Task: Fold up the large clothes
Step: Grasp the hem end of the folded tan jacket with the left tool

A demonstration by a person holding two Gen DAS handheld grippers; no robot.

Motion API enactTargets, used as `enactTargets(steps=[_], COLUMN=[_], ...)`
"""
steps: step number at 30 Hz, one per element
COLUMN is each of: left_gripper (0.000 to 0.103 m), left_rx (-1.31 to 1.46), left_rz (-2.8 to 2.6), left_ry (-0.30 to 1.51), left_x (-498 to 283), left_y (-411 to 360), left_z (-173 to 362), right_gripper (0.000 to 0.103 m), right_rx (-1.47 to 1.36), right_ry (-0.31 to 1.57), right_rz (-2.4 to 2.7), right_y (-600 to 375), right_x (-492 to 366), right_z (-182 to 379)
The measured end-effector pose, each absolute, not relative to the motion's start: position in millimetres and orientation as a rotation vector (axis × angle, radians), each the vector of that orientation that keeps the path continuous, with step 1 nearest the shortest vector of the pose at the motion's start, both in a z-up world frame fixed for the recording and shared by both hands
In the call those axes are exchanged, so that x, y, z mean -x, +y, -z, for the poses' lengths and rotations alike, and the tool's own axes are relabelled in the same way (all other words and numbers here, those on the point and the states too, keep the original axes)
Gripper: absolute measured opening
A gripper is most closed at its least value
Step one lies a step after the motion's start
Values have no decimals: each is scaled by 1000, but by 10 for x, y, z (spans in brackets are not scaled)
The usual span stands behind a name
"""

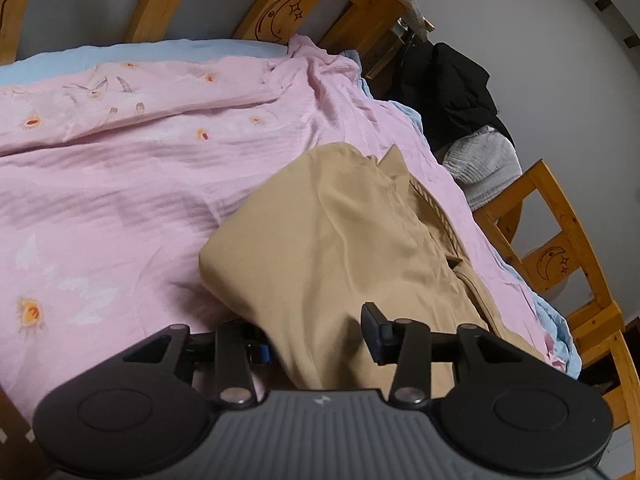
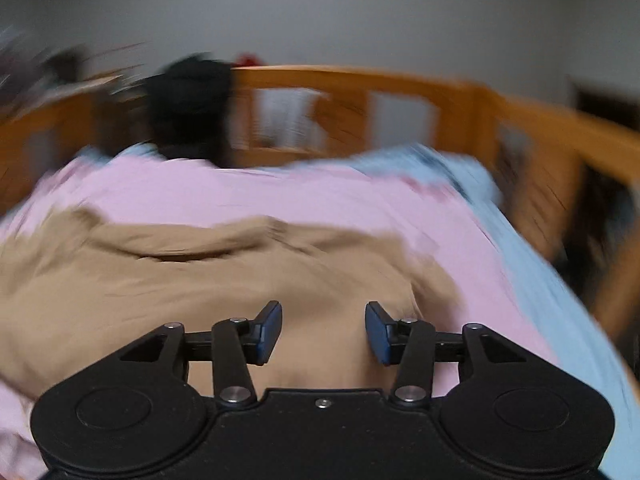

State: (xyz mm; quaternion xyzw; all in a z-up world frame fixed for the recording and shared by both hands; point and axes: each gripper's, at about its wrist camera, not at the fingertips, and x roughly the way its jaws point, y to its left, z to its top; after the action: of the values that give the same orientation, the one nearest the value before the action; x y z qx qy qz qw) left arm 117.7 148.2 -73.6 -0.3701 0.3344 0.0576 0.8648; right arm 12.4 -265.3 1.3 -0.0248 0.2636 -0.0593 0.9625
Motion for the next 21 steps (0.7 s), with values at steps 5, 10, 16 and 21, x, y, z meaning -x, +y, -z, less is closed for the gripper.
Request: enactTargets(steps=[5,10,16,21], left_gripper=[46,40,4,1], left_rx=[764,745,713,553], left_rz=[-127,-140,-131,63], left_ry=[705,698,647,504], left_x=[-1191,-1207,-1180,-1192], left_y=[1472,1461,1419,1077], left_z=[738,750,600,25], right_gripper=[53,60,55,55], right_rx=[224,214,289,261], right_ry=[388,443,554,532], right_rz=[63,-95,-145,-155], right_y=[-2206,-2012,-1826,-1891], right_x=[-395,-759,-886,-817], right_z=[-85,31,544,694])
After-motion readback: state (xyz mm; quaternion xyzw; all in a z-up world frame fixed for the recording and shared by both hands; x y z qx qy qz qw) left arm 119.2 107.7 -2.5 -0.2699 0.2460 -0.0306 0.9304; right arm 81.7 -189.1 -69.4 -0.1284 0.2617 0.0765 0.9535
